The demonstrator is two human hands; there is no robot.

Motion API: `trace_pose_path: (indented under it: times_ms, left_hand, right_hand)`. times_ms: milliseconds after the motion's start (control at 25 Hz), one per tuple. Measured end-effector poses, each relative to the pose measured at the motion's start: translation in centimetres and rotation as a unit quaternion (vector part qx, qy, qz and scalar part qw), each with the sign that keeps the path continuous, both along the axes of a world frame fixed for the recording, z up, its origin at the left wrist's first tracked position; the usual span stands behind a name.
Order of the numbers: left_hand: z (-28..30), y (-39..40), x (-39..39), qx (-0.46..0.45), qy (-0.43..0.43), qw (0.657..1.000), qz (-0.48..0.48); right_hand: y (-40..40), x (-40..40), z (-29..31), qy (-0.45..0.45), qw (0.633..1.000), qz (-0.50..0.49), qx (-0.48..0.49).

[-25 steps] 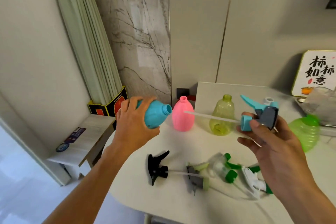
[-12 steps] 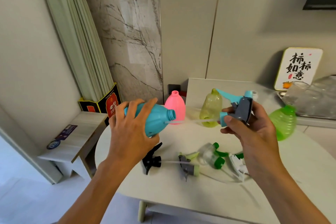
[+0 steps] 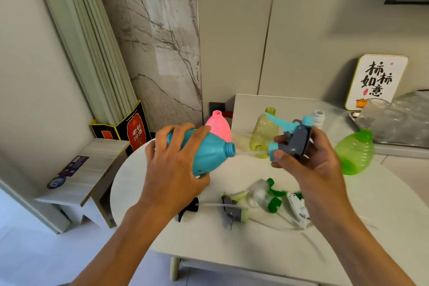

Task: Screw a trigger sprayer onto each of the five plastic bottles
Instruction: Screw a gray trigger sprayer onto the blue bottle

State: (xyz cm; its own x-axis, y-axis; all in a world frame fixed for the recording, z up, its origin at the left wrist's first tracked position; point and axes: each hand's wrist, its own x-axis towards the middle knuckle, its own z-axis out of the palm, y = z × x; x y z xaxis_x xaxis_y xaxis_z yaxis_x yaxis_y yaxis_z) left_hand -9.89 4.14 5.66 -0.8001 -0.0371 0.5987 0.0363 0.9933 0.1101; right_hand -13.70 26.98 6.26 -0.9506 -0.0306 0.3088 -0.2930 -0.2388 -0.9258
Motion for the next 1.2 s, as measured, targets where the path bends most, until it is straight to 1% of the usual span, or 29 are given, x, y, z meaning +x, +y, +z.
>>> trace_pose_path:
  times_ms: [120, 360, 560, 840, 960, 1120, 1200]
  left_hand:
    - [-0.3, 1.6, 0.2, -0.022, 0.0, 0.999, -0.035]
    - [-0.4, 1.8, 0.5, -0.025, -0.007, 0.999, -0.039]
    - [0.0, 2.1, 0.8, -0.022, -0.016, 0.999, -0.043]
    - [0.4, 1.9, 1.0, -0.01, -0.031, 0.998, -0.059]
    - [0.5, 2.0, 1.2, -0.036, -0.009, 0.998, -0.052]
    - [0.7, 2.2, 1.2, -0.076, 0.016, 0.996, -0.045]
    - [0.5, 2.5, 1.2, -0.079, 0.018, 0.996, -0.047]
  right_hand:
    - [-1.5, 0.5, -1.4, -0.021, 0.999, 0.043, 0.018]
    - [-1.5, 0.6, -1.5, -0.031, 0.997, 0.064, 0.035]
    - [-1.0, 0.5, -1.3, -0.009, 0.994, 0.095, 0.048]
    - [-0.2, 0.4, -0.9, 0.033, 0.986, 0.115, 0.12]
    - [-0.8, 0.7, -0.6, -0.002, 0.992, 0.086, 0.09]
    - [-1.7, 1.2, -0.3, -0.087, 0.994, 0.028, 0.065]
    - [-1.8, 1.4, -0.1, -0.117, 0.991, 0.005, 0.062]
